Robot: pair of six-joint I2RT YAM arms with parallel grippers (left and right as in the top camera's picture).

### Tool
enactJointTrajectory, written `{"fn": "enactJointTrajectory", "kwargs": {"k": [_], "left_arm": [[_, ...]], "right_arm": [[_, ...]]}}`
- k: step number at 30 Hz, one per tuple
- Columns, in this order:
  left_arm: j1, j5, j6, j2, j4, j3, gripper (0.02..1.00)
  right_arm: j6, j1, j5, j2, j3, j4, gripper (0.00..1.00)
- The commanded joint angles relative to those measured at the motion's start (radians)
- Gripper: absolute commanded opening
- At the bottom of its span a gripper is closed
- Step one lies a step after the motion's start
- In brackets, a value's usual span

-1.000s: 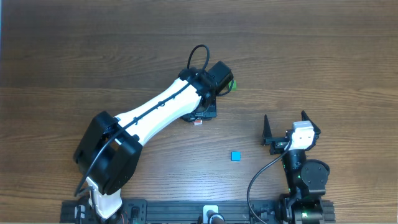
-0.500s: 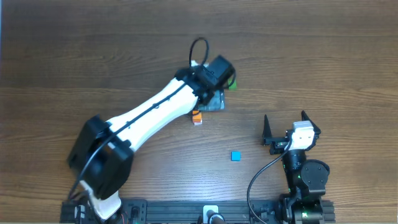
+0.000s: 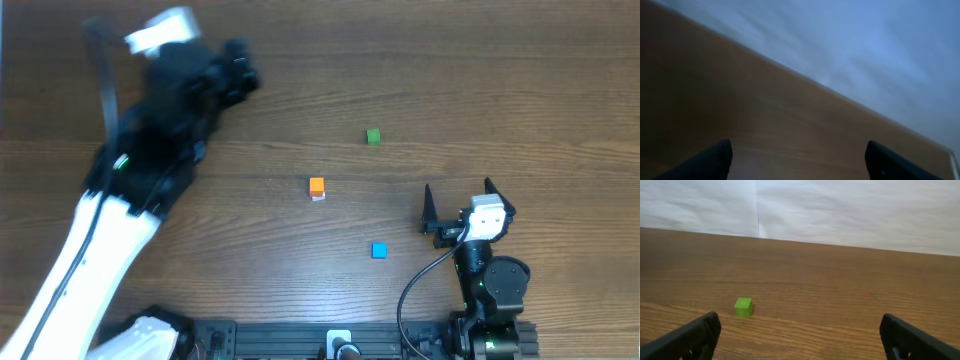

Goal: Stack Cubes

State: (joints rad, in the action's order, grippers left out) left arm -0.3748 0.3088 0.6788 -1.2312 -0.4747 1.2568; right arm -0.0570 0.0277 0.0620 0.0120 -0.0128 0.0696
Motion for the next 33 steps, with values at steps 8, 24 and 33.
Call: {"fn": "enactJointTrajectory", "kwargs": {"k": [8,24,33], "left_arm": [[0.338,-0.272,-0.396,0.645,0.338,-0.671,0.851],[0.406,-0.469,-0.669,1.179,0.538,-1.18,0.831],[0.406,-0.469,-0.672,1.228,0.446,-1.251,0.998]], "right_arm": [[-0.004,0.003,-0.007,-0.006,0.008,0.001,0.993],[-0.004,0.003,-0.007,-0.006,0.008,0.001,0.993],[-0.004,0.003,-0.007,-0.006,0.008,0.001,0.989]]}}
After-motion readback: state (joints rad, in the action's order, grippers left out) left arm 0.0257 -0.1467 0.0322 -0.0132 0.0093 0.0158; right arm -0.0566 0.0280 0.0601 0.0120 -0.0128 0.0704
